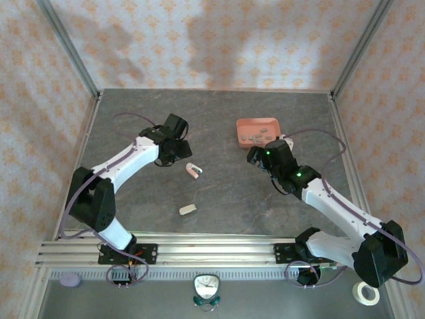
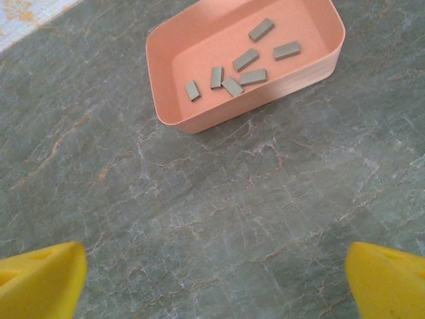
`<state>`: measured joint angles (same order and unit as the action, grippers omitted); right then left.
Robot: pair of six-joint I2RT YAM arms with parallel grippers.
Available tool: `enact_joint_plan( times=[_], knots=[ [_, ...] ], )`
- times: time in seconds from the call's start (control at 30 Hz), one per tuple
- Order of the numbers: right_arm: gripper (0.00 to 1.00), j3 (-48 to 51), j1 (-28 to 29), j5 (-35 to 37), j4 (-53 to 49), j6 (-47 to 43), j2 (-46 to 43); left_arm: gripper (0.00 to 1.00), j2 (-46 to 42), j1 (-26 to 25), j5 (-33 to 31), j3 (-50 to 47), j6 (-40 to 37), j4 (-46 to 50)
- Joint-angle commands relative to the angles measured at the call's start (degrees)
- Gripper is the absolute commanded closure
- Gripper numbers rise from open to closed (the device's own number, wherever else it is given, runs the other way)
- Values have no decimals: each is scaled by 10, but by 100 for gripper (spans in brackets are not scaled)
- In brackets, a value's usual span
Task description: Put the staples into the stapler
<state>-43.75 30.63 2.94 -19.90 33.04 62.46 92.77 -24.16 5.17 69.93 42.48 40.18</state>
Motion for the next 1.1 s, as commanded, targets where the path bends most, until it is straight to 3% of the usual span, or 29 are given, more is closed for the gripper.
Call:
enact_joint_plan(
  times=[0.0, 0.7, 0.93, 1.07],
  knots=[
    [1, -17, 5, -1, -22, 19, 12, 33, 23, -16, 26, -11, 41, -12],
    [1, -5, 8, -20, -22, 13, 20, 28, 179, -64, 38, 67, 54, -24],
    [1, -5, 8, -25, -23, 9, 21, 33, 180, -68, 50, 77, 48, -36],
    [1, -6, 8, -29, -24, 5, 20, 24, 147, -72, 41, 75, 44, -35]
  ],
)
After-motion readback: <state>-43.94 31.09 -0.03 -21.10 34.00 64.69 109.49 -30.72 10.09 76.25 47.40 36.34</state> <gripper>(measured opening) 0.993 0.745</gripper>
